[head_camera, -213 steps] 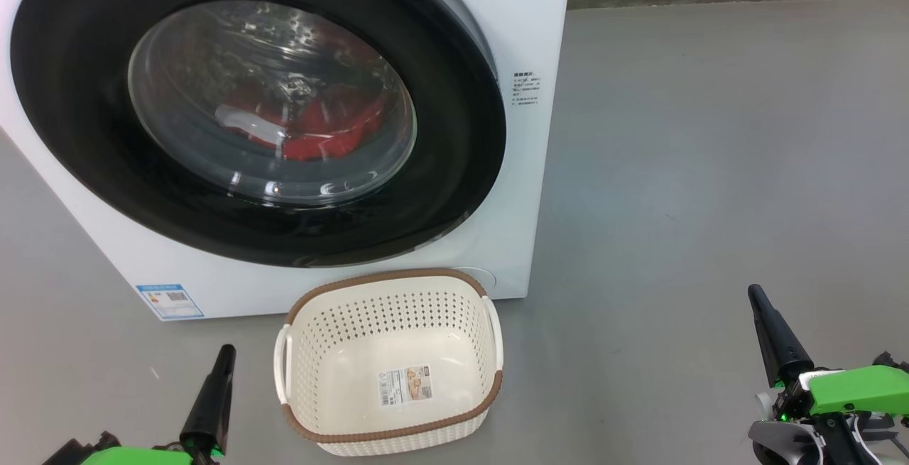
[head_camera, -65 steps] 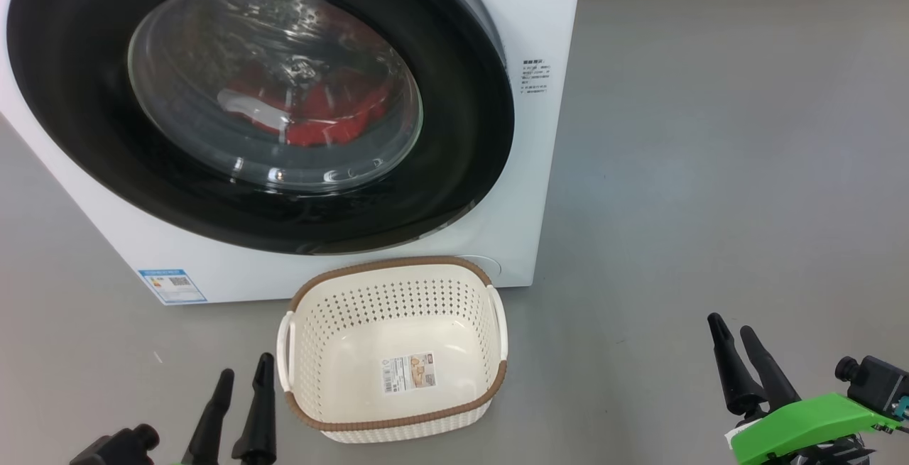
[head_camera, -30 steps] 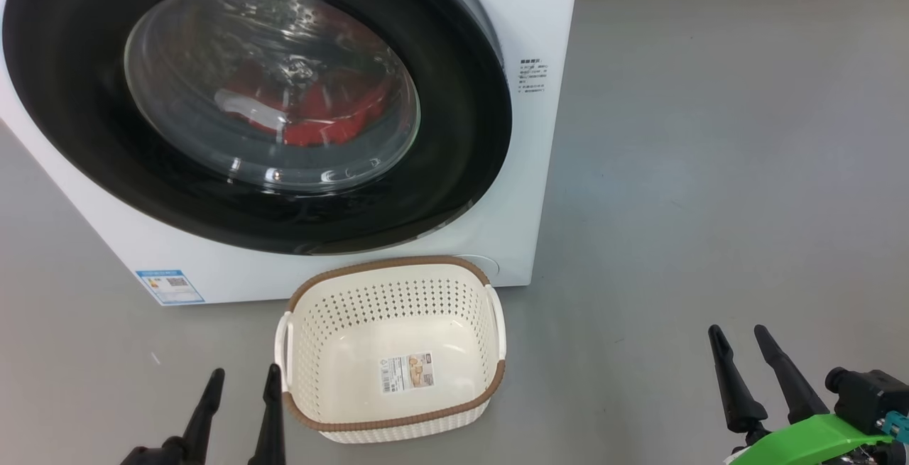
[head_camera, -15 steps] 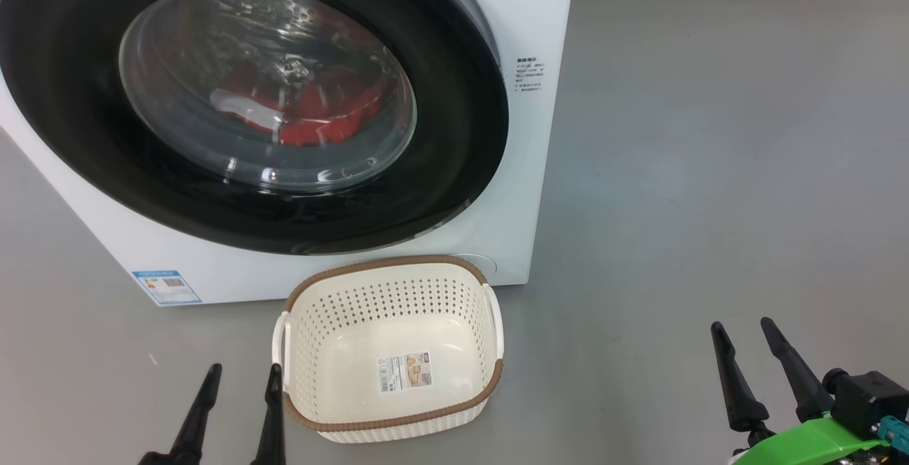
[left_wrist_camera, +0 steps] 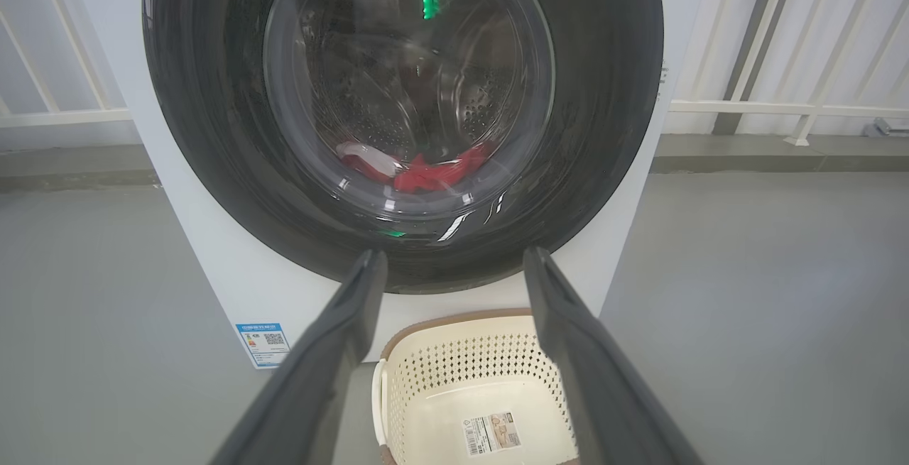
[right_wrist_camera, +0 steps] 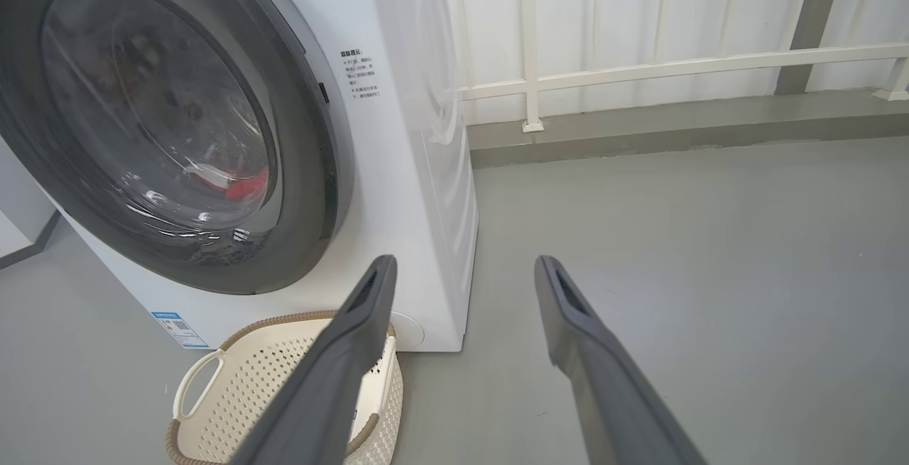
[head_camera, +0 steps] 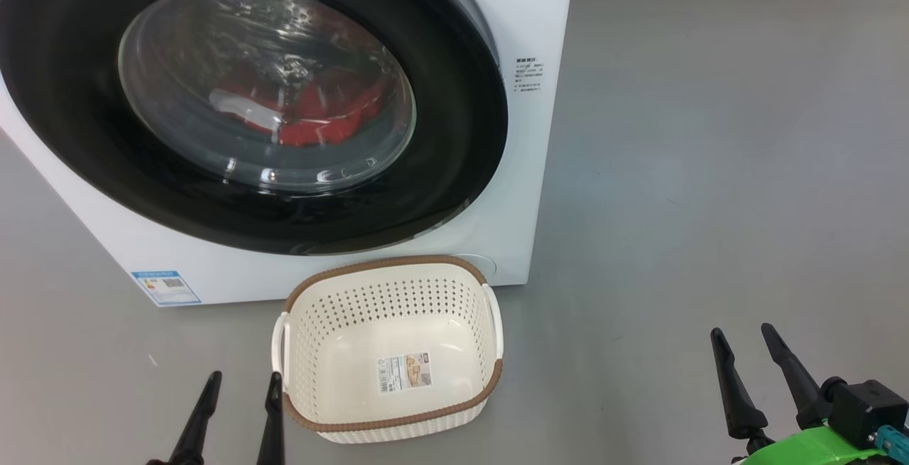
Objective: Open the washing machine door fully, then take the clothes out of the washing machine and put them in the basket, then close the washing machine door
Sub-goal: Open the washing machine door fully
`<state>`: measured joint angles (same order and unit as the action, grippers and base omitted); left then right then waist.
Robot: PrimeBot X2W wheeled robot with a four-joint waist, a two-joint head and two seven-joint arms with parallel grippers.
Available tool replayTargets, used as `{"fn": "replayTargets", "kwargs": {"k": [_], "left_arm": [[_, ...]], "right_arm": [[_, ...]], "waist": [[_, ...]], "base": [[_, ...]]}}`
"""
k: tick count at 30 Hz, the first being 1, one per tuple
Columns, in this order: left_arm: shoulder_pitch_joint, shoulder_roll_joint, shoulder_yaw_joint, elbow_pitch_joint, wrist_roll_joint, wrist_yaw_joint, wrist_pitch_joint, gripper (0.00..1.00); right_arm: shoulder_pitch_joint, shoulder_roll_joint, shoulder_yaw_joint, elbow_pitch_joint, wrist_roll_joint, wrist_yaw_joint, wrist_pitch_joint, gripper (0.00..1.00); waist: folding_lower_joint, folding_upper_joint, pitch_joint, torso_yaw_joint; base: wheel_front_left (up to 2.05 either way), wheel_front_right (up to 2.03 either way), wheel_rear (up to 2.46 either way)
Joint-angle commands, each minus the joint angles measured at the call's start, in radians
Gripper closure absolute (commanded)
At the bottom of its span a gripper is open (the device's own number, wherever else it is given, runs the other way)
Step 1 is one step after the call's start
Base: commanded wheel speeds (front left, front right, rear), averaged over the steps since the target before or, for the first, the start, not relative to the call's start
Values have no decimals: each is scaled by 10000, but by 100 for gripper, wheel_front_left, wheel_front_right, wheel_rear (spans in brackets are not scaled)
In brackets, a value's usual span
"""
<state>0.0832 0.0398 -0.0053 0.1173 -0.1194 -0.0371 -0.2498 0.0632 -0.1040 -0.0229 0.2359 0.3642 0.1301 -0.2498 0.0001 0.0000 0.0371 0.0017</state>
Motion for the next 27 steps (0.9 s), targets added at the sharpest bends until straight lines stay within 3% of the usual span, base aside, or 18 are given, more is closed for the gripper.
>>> {"fn": "replayTargets", "kwargs": {"k": [1, 8, 9, 10, 11, 12, 20, 27], "left_arm": [[-133, 106, 295, -218, -79, -16, -120, 0], [-184, 106, 231, -241, -133, -44, -120, 0], [-197, 105, 208, -248, -141, -45, -120, 0], [-208, 105, 183, -256, -149, -45, -120, 0], [-220, 105, 155, -267, -161, -44, -120, 0], [-228, 105, 127, -278, -172, -44, -120, 0], [-388, 105, -78, -369, -271, -32, -120, 0], [-734, 105, -415, -398, -300, -58, -120, 0]], "right_arm": [[-87, -123, 167, -284, -18, 6, -120, 0], [-190, -45, 182, -510, 83, 6, -120, 0], [-211, -11, 223, -545, 229, 6, -120, 20], [-249, 1, 261, -588, 330, 6, -120, 63], [-299, 2, 315, -629, 407, 6, -120, 93], [-364, 10, 358, -674, 488, 6, -120, 100], [-1410, 173, 460, -1003, 1320, 6, -120, 100], [-3361, 130, 667, -1131, 1813, 6, -120, 100]], "waist": [[0, 0, 9, -6], [0, 0, 67, -1], [0, 0, 76, 10], [0, 0, 88, 20], [0, 0, 98, 30], [0, 0, 104, 41], [0, 0, 316, 189], [0, 0, 707, 513]], "base": [[0, 0, 0], [0, 0, 0], [0, 0, 0], [0, 0, 0], [0, 0, 0], [0, 0, 0], [0, 0, 0], [0, 0, 0]]}}
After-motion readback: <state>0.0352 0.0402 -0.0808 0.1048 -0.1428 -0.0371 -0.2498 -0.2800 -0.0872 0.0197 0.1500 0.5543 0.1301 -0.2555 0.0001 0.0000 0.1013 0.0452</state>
